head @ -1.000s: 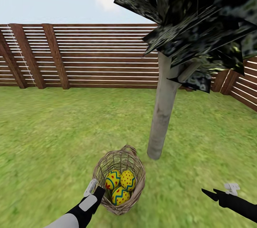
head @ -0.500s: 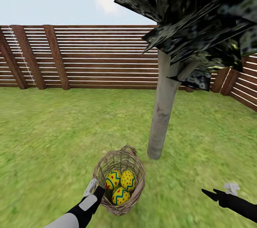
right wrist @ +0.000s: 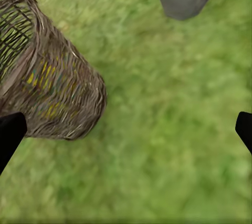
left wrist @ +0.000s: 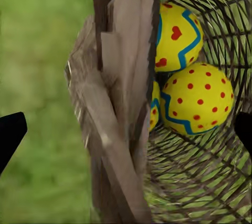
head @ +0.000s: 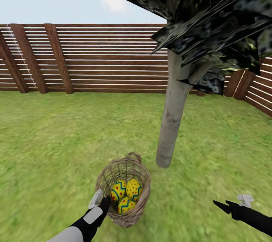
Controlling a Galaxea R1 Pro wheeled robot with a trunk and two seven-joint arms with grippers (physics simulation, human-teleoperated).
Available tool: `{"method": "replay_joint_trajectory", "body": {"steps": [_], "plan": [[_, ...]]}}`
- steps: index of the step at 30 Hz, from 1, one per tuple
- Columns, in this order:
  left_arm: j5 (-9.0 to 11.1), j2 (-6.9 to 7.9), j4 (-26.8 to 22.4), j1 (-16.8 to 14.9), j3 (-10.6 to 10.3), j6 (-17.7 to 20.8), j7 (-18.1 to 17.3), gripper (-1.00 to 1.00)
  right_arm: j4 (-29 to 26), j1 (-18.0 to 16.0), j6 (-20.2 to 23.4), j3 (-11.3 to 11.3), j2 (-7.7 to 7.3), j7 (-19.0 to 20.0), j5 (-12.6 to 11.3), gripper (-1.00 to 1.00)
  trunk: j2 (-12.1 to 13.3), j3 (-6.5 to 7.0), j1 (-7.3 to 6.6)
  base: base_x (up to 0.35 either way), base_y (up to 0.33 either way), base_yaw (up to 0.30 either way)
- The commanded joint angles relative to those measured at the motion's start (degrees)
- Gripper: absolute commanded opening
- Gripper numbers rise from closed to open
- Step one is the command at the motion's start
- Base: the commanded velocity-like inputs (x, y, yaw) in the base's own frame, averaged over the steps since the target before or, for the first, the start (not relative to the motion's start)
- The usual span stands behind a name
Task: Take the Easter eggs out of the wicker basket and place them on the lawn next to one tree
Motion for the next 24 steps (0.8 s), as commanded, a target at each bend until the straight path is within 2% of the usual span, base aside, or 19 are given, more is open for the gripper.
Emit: {"method": "replay_joint_trajectory", "body": {"steps": [1,6,11,13,16,19,24], "plan": [[0.06,-0.03,-0.07,-0.02,0.19,-0.11,0.20,1.00,-0.04,-0.05,0.51,-0.29,0.04,0.35,0.20,1.00,-0.02,-0.05,-0.01,0.000,0.000,0.000],[0.06,-0.09,-0.07,-0.01,0.19,-0.11,0.20,1.00,0.00,-0.05,0.51,-0.29,0.04,0.35,0.20,1.00,-0.02,-0.05,-0.01,0.000,0.000,0.000],[0.13,0.44,-1.73,-0.02,0.39,0.13,0.35,1.00,-0.08,-0.05,0.51,-0.31,-0.03,0.35,0.24,1.00,1.98,0.85,-1.11,0.000,0.000,0.000],[0.17,0.88,-4.35,-0.02,0.47,2.04,0.45,1.00,-0.08,-0.05,0.52,-0.30,-0.05,0.35,0.27,1.00,2.78,1.21,-1.55,0.000,0.000,0.000],[0.23,1.37,-4.95,-0.01,0.64,4.56,0.47,1.00,-0.09,-0.05,0.57,-0.29,0.03,0.36,0.25,1.00,3.99,1.74,-2.20,0.000,0.000,0.000],[0.23,2.12,-4.99,-0.01,0.71,4.79,0.47,1.00,-0.07,-0.05,0.58,-0.29,0.04,0.43,0.22,1.00,5.19,2.28,-2.86,0.000,0.000,0.000],[0.31,2.23,-5.64,0.07,0.72,4.81,0.47,1.00,0.00,-0.05,0.52,-0.20,0.12,0.38,0.21,1.00,7.20,3.18,-3.96,0.000,0.000,0.000]]}}
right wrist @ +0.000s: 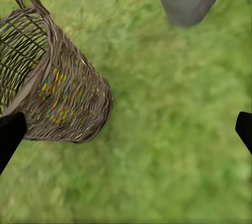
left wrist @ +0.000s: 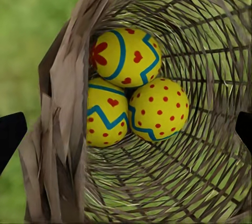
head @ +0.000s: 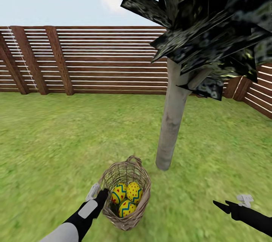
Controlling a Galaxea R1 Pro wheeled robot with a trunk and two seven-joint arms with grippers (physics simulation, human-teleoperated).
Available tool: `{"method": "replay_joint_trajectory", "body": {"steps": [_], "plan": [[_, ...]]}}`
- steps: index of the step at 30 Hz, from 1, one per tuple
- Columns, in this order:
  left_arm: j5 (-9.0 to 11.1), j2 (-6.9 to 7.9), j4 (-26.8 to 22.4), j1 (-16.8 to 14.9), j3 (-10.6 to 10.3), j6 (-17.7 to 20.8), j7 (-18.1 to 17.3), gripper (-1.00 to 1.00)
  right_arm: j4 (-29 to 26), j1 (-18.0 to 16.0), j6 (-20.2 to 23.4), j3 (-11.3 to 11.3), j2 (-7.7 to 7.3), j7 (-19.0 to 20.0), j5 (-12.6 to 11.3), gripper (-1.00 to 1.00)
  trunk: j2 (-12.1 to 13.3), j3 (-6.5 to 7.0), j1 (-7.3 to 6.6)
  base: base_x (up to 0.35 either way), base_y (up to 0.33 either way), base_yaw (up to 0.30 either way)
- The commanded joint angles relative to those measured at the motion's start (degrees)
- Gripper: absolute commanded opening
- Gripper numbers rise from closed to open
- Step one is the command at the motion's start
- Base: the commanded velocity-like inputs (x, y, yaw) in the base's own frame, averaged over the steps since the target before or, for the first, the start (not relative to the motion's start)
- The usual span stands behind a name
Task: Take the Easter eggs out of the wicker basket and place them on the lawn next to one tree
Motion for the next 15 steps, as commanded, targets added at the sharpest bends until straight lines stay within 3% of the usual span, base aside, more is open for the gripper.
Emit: {"method": "replay_joint_trajectory", "body": {"steps": [1,9,15], "plan": [[0.17,-0.03,-0.15,0.00,0.25,0.03,0.22,1.00,-0.04,-0.05,0.51,-0.29,0.04,0.33,0.20,1.00,0.39,0.13,-0.23,0.000,0.000,0.000],[0.18,0.52,-0.24,0.08,0.32,0.12,0.22,1.00,-0.04,-0.05,0.50,-0.28,0.04,0.31,0.19,1.00,3.60,1.57,-1.99,0.000,0.000,0.000],[2.42,1.56,-0.24,0.12,1.43,1.02,0.29,1.00,-0.04,-0.05,0.50,-0.28,0.07,0.29,0.26,1.00,6.01,2.65,-3.31,0.000,0.000,0.000]]}}
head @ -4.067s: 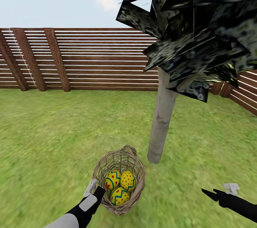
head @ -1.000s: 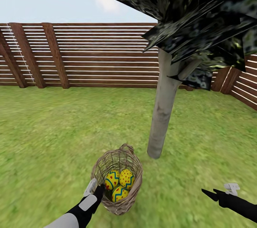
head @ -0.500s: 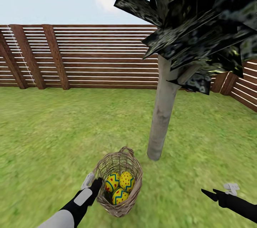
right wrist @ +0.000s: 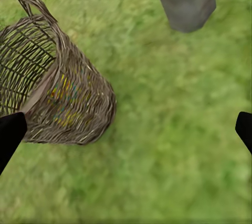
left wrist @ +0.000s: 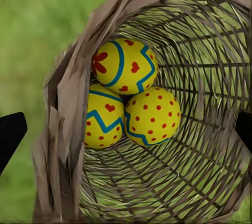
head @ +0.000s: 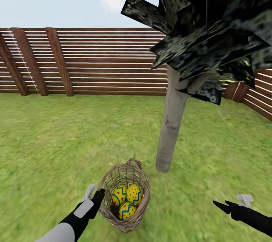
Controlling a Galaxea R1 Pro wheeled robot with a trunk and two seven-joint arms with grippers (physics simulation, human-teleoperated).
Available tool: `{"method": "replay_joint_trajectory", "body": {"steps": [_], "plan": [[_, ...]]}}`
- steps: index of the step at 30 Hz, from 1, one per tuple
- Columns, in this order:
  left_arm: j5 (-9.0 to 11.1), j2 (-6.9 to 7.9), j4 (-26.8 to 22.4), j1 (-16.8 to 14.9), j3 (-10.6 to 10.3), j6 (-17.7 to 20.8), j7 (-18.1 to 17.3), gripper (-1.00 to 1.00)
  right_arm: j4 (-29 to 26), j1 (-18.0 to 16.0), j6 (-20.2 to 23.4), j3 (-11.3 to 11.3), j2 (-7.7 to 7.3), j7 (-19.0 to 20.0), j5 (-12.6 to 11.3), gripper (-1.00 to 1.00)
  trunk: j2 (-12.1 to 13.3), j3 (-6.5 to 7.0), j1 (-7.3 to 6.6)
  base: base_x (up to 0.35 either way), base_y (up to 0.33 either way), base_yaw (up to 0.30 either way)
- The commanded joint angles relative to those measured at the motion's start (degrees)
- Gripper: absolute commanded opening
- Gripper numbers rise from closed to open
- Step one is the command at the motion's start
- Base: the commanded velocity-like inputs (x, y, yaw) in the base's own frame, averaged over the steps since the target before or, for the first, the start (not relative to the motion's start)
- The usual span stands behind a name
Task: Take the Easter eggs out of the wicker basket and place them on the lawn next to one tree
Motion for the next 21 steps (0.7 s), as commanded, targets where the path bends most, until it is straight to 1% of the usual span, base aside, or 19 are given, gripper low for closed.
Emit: {"method": "replay_joint_trajectory", "body": {"steps": [1,2,4,6,10,13,14,15,18,21], "plan": [[0.28,-0.01,-0.12,0.02,0.42,0.86,0.23,1.00,-0.02,-0.05,0.51,-0.29,0.06,0.34,0.21,1.00,0.39,0.13,-0.23,0.000,0.000,0.000],[0.45,0.16,-0.12,0.04,0.60,1.86,0.23,1.00,0.13,-0.05,0.51,-0.29,0.08,0.31,0.24,1.00,0.79,0.31,-0.45,0.000,0.000,0.000],[0.58,0.77,-0.12,0.16,0.93,2.60,0.23,1.00,0.45,-0.05,0.51,-0.29,0.09,0.29,0.33,1.00,1.60,0.67,-0.89,0.000,0.000,0.000],[0.65,1.18,-0.13,0.43,1.25,2.95,0.23,1.00,0.65,-0.05,0.51,-0.29,0.09,0.28,0.38,1.00,2.40,1.03,-1.33,0.000,0.000,0.000],[0.67,1.48,-0.14,0.66,2.22,3.19,0.24,1.00,0.73,-0.05,0.51,-0.25,0.10,0.28,0.42,1.00,4.00,1.75,-2.21,0.000,0.000,0.000],[0.68,2.42,-0.12,0.79,3.81,4.09,0.24,1.00,0.76,-0.05,0.51,-0.21,0.10,0.28,0.41,1.00,5.20,2.29,-2.87,0.000,0.000,0.000],[0.68,2.60,-0.15,0.84,4.40,4.98,0.24,1.00,0.77,-0.05,0.51,-0.21,0.10,0.28,0.40,1.00,5.61,2.47,-3.09,0.000,0.000,0.000],[0.63,2.77,-0.18,0.88,5.42,6.40,0.22,1.00,0.77,-0.05,0.51,-0.21,0.10,0.28,0.40,1.00,6.01,2.65,-3.31,0.000,0.000,0.000],[0.60,2.97,-0.44,0.92,7.49,8.15,0.21,1.00,0.78,-0.05,0.51,-0.20,0.10,0.28,0.40,1.00,7.21,3.19,-3.97,0.000,0.000,0.000],[0.61,3.34,-1.09,1.16,8.11,8.57,0.16,1.00,0.76,-0.05,0.51,-0.20,0.10,0.28,0.40,1.00,8.41,3.72,-4.62,0.000,0.000,0.000]]}}
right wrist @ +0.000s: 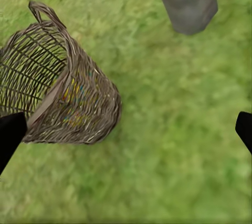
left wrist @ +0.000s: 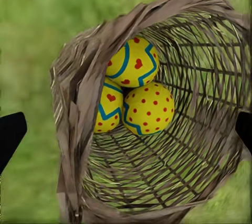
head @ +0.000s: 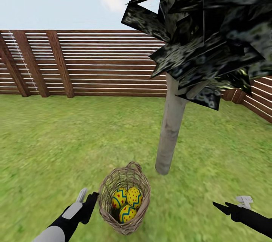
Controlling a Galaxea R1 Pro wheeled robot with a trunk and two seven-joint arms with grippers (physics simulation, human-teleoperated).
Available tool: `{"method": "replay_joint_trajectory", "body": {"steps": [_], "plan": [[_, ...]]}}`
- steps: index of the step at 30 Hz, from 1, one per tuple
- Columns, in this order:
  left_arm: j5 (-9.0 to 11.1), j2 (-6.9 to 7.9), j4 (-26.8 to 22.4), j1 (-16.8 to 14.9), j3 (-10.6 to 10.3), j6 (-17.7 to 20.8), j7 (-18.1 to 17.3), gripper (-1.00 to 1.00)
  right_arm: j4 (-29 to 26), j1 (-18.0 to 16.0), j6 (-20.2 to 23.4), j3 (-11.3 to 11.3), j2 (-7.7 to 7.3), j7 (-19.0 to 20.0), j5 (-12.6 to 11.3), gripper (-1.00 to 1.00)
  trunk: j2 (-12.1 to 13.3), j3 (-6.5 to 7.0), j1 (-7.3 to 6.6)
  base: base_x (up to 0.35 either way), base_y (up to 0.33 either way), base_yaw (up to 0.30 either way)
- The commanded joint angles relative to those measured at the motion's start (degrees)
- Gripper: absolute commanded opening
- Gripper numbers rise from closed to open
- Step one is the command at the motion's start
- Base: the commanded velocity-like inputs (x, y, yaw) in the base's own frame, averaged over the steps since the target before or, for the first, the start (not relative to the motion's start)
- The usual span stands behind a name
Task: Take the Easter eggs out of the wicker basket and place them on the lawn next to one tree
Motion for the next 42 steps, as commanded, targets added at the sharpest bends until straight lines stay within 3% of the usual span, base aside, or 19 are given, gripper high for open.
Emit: {"method": "replay_joint_trajectory", "body": {"steps": [1,5,8,12,17,20,23,29,36,42], "plan": [[0.49,0.60,-0.54,0.30,0.25,0.35,0.38,1.00,-0.02,-0.05,0.52,-0.31,0.04,0.35,0.23,1.00,0.39,0.13,-0.23,0.000,0.000,0.000],[0.52,2.76,-2.07,1.18,0.83,3.29,0.31,1.00,0.03,-0.05,0.52,-0.31,0.04,-0.23,0.23,1.00,1.99,0.85,-1.11,0.000,0.000,0.000],[0.47,3.30,-3.23,1.33,3.31,7.07,0.29,1.00,0.03,-0.05,0.39,-0.25,0.09,-1.40,0.23,1.00,3.20,1.39,-1.77,0.000,0.000,0.000],[0.44,5.76,-5.60,1.37,5.07,8.23,0.29,1.00,0.34,-0.05,0.30,-0.16,0.20,-4.06,0.86,1.00,4.80,2.11,-2.65,0.000,0.000,0.000],[0.44,8.38,-9.68,1.37,5.40,8.54,0.33,1.00,1.57,-0.05,0.26,0.35,2.36,-7.86,6.27,1.00,6.81,3.00,-3.75,0.000,0.000,0.000],[0.44,9.63,-12.79,1.35,5.50,8.57,0.43,1.00,1.69,-0.05,-0.91,0.47,5.35,-10.89,10.85,1.00,8.01,3.54,-4.40,0.000,0.000,0.000],[0.47,9.81,-16.40,1.31,5.74,8.64,0.42,1.00,1.76,-0.05,-1.77,0.46,6.23,-11.60,12.32,1.00,9.21,4.08,-5.06,0.000,0.000,0.000],[0.50,9.31,-22.47,1.28,5.75,8.92,0.35,1.00,1.84,-0.05,-2.09,0.54,7.77,-12.80,12.95,1.00,11.62,5.16,-6.38,0.000,0.000,0.000],[0.43,8.43,-23.07,1.33,5.44,8.82,0.11,1.00,1.74,-0.05,-2.14,1.08,9.81,-20.10,15.02,1.00,12.02,5.34,-6.60,0.000,0.000,0.000],[0.37,7.34,-22.77,1.37,5.53,8.69,-3.36,1.00,1.79,-0.05,-2.17,1.02,10.21,-21.37,15.08,1.00,12.02,5.44,-6.60,0.000,0.086,-0.103]]}}
